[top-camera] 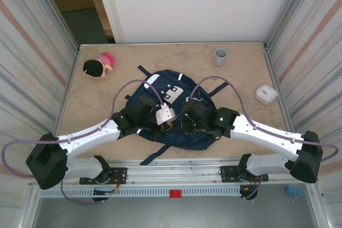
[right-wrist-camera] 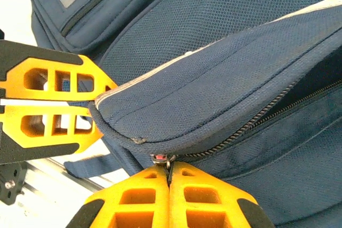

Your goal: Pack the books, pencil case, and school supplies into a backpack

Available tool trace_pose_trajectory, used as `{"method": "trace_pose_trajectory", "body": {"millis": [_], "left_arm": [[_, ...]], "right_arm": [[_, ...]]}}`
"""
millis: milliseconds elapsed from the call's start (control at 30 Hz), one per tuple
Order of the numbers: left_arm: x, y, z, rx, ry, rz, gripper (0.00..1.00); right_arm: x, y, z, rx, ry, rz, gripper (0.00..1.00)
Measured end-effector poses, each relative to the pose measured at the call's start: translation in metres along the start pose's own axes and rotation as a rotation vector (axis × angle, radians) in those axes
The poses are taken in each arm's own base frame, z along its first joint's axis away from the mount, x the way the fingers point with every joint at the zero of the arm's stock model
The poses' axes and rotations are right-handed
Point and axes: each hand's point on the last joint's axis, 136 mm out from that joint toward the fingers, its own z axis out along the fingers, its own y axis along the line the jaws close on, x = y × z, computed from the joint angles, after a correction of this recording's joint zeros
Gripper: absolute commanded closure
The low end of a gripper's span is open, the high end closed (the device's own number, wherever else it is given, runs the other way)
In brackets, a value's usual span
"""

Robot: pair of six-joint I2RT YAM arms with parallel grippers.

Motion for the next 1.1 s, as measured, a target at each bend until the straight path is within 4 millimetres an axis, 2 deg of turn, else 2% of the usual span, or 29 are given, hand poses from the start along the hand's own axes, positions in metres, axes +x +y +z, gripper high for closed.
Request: {"method": "trace_pose_trajectory", "body": {"millis": [200, 500, 600, 733, 800, 967, 1100], "left_arm": [[0.003, 0.001, -0.003, -0.012, 0.016, 0.020, 1.00], [0.007, -0.001, -0.007, -0.009, 0.032, 0.071, 0.99], [0.010, -0.001, -0.011, -0.018, 0.042, 0.071, 0.86], [0.011, 0.000, -0.022, -0.047, 0.028, 0.008, 0.45], [0.010, 0.000, -0.031, -0.063, -0.005, -0.054, 0.34], [0.006, 0.015, -0.058, -0.182, -0.097, -0.320, 0.24], [0.023, 0.044, -0.073, -0.332, -0.115, -0.613, 0.23]], "right_arm": [[0.000, -0.010, -0.005, 0.035, 0.031, -0.044, 1.00], [-0.004, -0.045, 0.001, 0.051, 0.080, -0.038, 1.00], [-0.006, -0.059, 0.004, 0.026, 0.071, 0.001, 1.00], [-0.003, -0.063, 0.005, -0.020, 0.068, 0.014, 1.00], [0.001, -0.061, 0.007, -0.035, 0.075, 0.009, 1.00], [0.008, -0.059, 0.011, -0.052, 0.082, -0.006, 1.00], [0.014, -0.052, 0.011, -0.057, 0.089, -0.041, 1.00]]}}
